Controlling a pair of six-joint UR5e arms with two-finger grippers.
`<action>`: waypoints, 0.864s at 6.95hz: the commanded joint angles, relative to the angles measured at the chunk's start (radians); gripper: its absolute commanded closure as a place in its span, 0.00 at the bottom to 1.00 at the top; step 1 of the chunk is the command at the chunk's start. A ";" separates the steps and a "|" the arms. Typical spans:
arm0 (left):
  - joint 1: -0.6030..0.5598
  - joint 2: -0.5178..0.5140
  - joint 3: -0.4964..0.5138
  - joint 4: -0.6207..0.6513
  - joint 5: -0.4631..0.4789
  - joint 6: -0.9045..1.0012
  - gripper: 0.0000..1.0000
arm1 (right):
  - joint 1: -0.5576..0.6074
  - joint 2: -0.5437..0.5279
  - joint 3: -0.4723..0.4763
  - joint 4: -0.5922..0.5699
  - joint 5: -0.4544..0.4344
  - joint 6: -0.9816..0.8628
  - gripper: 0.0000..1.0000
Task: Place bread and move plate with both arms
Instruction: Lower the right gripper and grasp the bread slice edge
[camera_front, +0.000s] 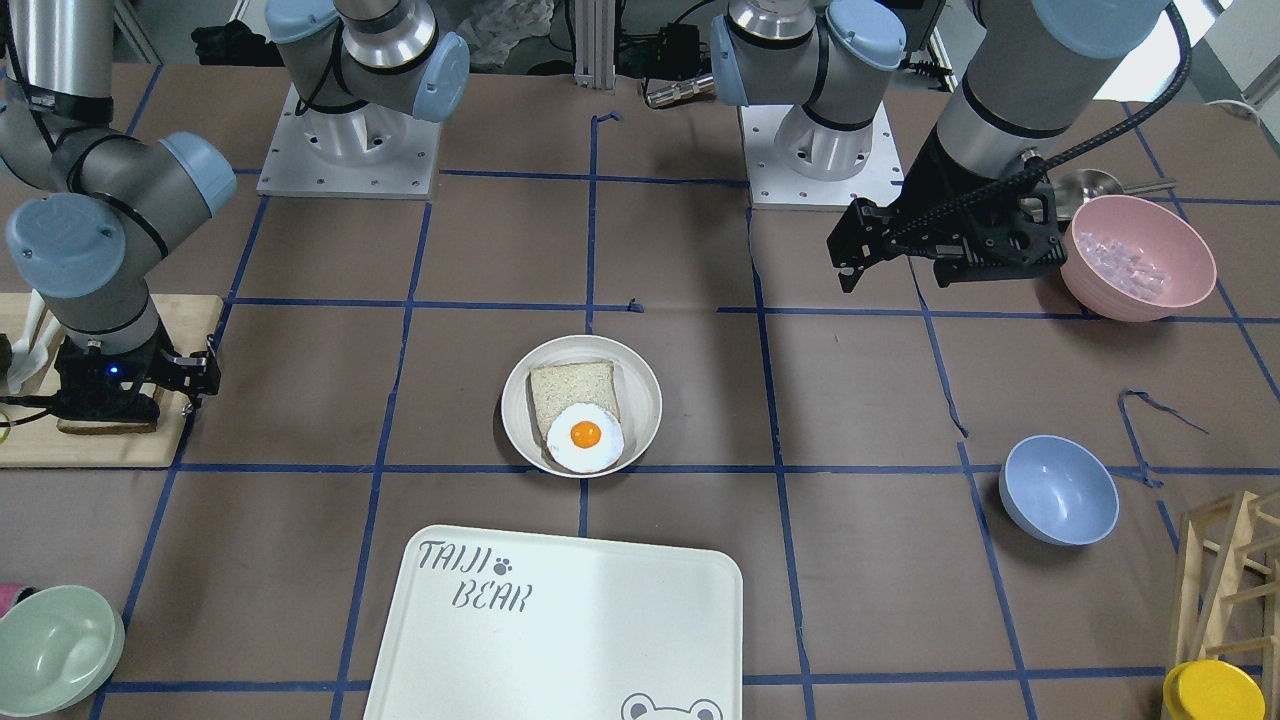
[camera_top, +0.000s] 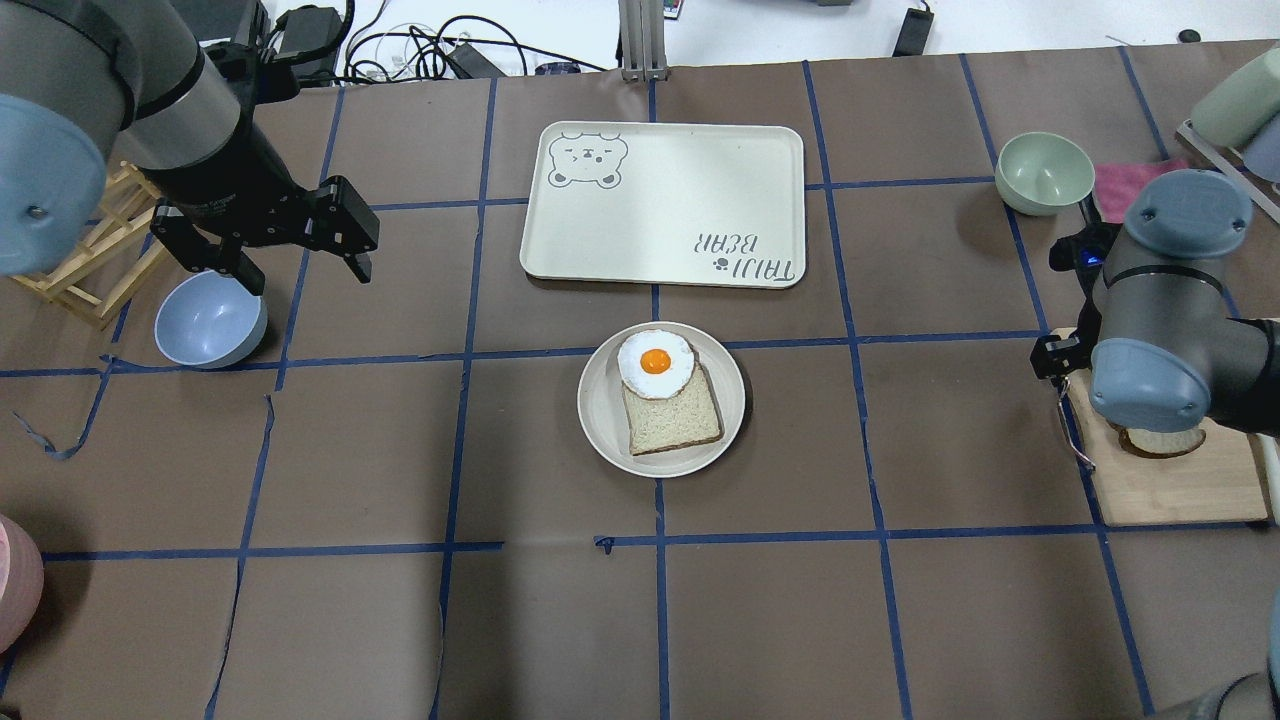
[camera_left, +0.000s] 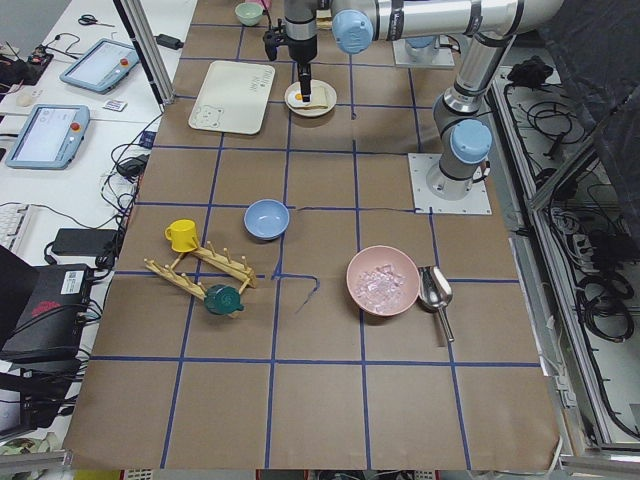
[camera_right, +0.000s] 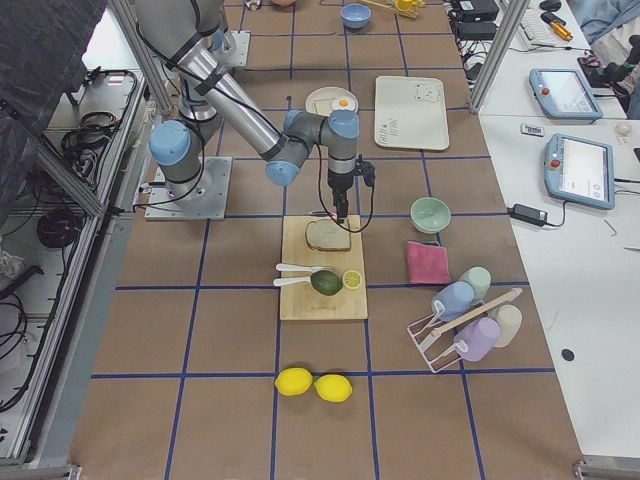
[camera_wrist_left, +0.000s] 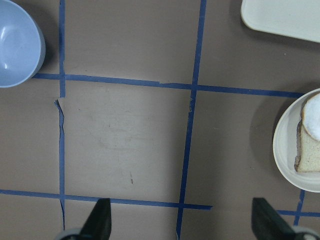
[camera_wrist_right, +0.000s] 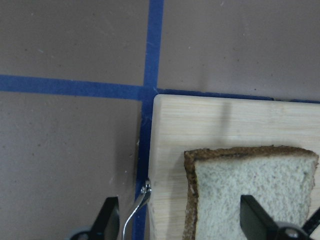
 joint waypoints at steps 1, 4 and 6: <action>0.000 -0.001 0.000 0.000 0.000 0.000 0.00 | -0.004 0.000 -0.002 -0.004 -0.022 0.002 0.18; 0.000 -0.002 -0.008 0.002 0.000 0.000 0.00 | -0.023 0.005 0.000 0.003 -0.064 0.002 0.40; -0.001 0.000 -0.015 0.010 0.000 0.000 0.00 | -0.024 0.006 0.003 0.006 -0.079 0.005 0.51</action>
